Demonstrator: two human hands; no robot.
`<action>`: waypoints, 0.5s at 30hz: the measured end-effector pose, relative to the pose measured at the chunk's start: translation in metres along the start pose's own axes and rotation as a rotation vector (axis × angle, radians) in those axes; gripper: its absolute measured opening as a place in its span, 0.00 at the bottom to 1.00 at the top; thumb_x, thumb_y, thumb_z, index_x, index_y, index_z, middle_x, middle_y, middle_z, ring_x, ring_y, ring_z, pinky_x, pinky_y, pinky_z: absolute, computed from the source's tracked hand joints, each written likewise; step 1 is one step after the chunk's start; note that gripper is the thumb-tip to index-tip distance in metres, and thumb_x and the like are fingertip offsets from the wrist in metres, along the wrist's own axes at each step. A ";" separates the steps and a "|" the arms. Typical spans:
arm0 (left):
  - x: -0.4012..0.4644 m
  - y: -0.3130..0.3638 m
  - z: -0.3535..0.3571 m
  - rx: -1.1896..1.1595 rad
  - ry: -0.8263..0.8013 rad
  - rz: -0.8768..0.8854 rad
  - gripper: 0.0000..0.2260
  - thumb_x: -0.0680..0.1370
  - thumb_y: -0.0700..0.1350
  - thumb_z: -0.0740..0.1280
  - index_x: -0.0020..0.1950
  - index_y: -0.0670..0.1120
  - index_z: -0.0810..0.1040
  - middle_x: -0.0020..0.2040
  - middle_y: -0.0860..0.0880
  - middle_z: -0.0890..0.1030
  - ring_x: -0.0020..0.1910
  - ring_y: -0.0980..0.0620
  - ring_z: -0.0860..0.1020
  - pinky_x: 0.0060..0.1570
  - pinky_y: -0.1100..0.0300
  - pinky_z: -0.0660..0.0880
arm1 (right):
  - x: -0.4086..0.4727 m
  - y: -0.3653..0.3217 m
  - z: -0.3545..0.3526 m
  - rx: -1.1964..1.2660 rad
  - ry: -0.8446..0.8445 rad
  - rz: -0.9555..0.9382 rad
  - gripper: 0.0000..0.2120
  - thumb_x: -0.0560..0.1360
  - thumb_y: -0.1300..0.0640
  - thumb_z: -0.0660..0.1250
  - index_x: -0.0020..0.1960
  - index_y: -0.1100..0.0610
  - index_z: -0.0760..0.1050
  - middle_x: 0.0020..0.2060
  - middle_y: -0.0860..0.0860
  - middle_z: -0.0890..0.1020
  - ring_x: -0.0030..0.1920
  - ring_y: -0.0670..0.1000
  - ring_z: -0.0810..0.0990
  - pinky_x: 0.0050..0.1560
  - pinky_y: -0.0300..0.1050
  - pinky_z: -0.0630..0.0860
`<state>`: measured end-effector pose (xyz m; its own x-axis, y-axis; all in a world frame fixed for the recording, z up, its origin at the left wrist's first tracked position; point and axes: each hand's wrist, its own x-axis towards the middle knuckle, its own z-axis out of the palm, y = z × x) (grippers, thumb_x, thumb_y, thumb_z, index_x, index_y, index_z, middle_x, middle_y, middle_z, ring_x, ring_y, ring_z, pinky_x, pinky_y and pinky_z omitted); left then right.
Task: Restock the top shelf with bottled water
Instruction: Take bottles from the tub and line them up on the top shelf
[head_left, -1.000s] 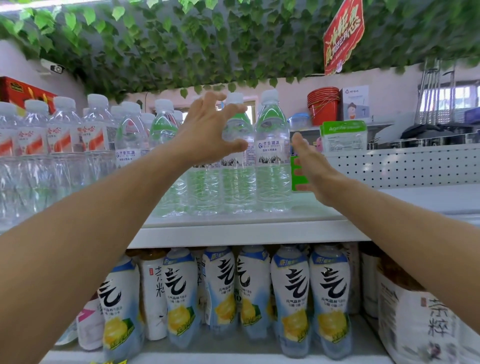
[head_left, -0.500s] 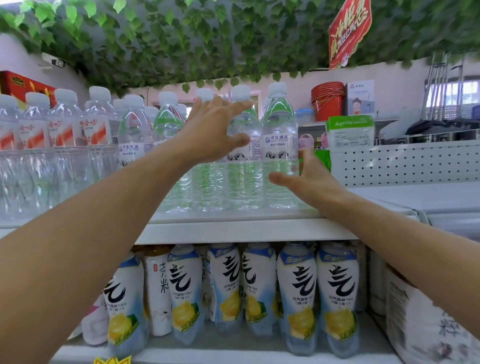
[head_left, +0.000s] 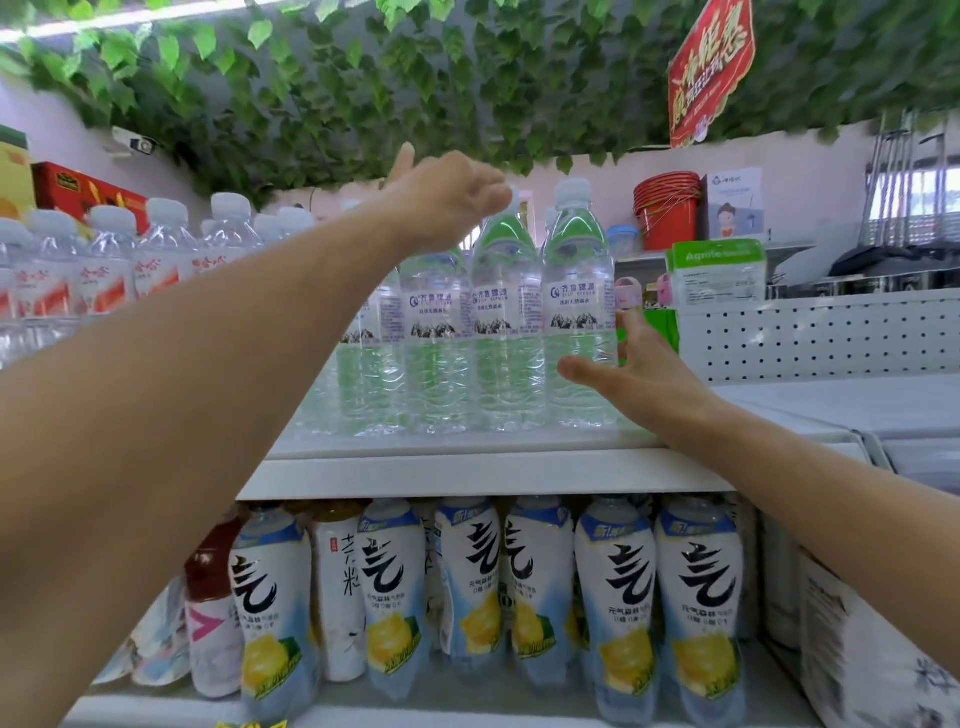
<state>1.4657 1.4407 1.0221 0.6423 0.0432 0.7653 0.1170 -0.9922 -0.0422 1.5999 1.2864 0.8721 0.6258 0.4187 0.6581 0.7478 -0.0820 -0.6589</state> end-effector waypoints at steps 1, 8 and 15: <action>0.002 -0.001 0.002 -0.029 -0.026 -0.011 0.19 0.84 0.54 0.55 0.75 0.52 0.69 0.70 0.49 0.75 0.75 0.49 0.65 0.76 0.45 0.37 | 0.000 -0.001 0.000 -0.003 0.004 -0.002 0.39 0.70 0.42 0.75 0.74 0.49 0.60 0.69 0.48 0.74 0.68 0.53 0.72 0.72 0.61 0.65; 0.009 0.007 0.010 -0.169 0.065 -0.098 0.15 0.81 0.54 0.63 0.63 0.47 0.75 0.52 0.49 0.80 0.62 0.49 0.72 0.77 0.48 0.46 | -0.003 -0.003 0.000 -0.015 0.014 -0.018 0.39 0.70 0.43 0.75 0.74 0.51 0.61 0.69 0.50 0.73 0.68 0.55 0.73 0.71 0.61 0.67; 0.013 0.011 0.014 -0.172 0.074 -0.126 0.12 0.80 0.53 0.66 0.57 0.46 0.75 0.50 0.48 0.78 0.56 0.45 0.76 0.61 0.48 0.72 | -0.007 -0.009 -0.002 -0.054 0.011 -0.036 0.31 0.73 0.47 0.74 0.71 0.52 0.66 0.65 0.47 0.76 0.64 0.50 0.74 0.68 0.52 0.69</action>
<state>1.4859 1.4315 1.0230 0.5731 0.1656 0.8026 0.0576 -0.9851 0.1621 1.5895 1.2825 0.8745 0.6007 0.4118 0.6853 0.7804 -0.1159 -0.6144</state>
